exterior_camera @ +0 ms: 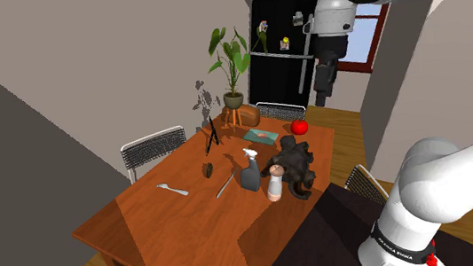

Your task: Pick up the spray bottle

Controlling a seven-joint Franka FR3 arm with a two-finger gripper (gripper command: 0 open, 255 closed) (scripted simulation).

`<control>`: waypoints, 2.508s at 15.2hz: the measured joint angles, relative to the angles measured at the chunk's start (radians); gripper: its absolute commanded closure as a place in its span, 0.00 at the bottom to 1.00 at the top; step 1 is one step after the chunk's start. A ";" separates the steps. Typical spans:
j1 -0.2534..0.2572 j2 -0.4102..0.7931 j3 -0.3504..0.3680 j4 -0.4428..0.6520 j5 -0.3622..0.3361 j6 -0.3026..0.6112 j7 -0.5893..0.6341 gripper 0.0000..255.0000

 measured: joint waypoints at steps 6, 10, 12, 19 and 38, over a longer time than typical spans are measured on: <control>-0.004 0.091 -0.019 -0.048 -0.018 0.135 -0.021 0.00; -0.011 0.191 -0.043 -0.075 -0.037 0.262 -0.048 0.00; -0.014 0.253 -0.055 -0.073 -0.044 0.321 -0.061 0.00; -0.022 0.493 -0.093 -0.046 -0.058 0.534 -0.105 0.00; -0.066 1.233 -0.128 0.374 0.012 0.850 -0.232 0.00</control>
